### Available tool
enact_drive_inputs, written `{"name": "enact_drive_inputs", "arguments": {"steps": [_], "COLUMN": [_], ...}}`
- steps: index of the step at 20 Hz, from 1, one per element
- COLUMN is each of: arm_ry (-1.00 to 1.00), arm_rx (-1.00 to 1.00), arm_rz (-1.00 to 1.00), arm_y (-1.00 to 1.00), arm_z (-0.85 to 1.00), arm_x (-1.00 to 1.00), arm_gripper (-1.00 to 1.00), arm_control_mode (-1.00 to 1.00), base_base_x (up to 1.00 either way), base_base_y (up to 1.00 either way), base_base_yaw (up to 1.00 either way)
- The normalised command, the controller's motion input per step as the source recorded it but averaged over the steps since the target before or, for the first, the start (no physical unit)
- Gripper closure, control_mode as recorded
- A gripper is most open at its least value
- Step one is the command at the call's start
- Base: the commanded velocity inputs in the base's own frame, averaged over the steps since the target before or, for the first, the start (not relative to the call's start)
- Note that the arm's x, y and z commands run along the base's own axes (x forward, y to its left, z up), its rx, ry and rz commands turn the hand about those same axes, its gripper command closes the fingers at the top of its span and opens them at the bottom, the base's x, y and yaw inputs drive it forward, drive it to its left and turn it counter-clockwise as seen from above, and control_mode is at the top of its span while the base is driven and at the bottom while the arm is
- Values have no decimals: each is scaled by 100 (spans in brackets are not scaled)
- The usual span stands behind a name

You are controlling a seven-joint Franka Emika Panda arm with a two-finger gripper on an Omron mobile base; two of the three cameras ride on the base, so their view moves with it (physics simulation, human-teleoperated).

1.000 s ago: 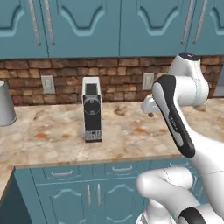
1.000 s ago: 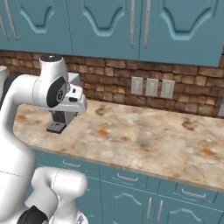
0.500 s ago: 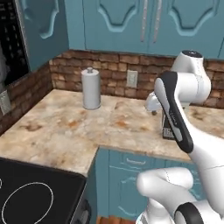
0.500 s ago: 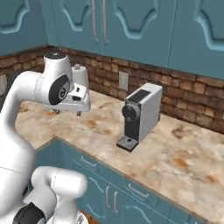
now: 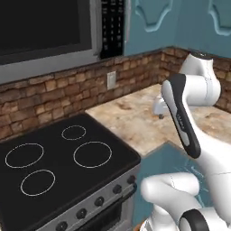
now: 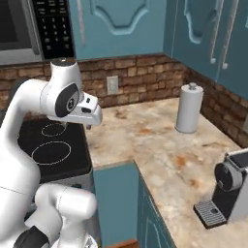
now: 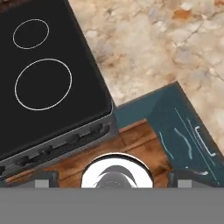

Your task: Navigate to the electric kettle.

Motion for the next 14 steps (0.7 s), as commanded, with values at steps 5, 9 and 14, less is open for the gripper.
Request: {"name": "enact_drive_inputs", "arguments": {"steps": [5, 9, 14], "arm_ry": [0, 0, 0], "arm_rx": [0, 0, 0], "arm_rz": [0, 0, 0], "arm_y": [0, 0, 0], "arm_z": [0, 0, 0], "arm_x": [0, 0, 0], "arm_gripper": [-100, -100, -100], "arm_control_mode": [100, 100, 100], "base_base_x": [0, 0, 0], "base_base_y": [0, 0, 0], "base_base_yaw": [100, 100, 100]}}
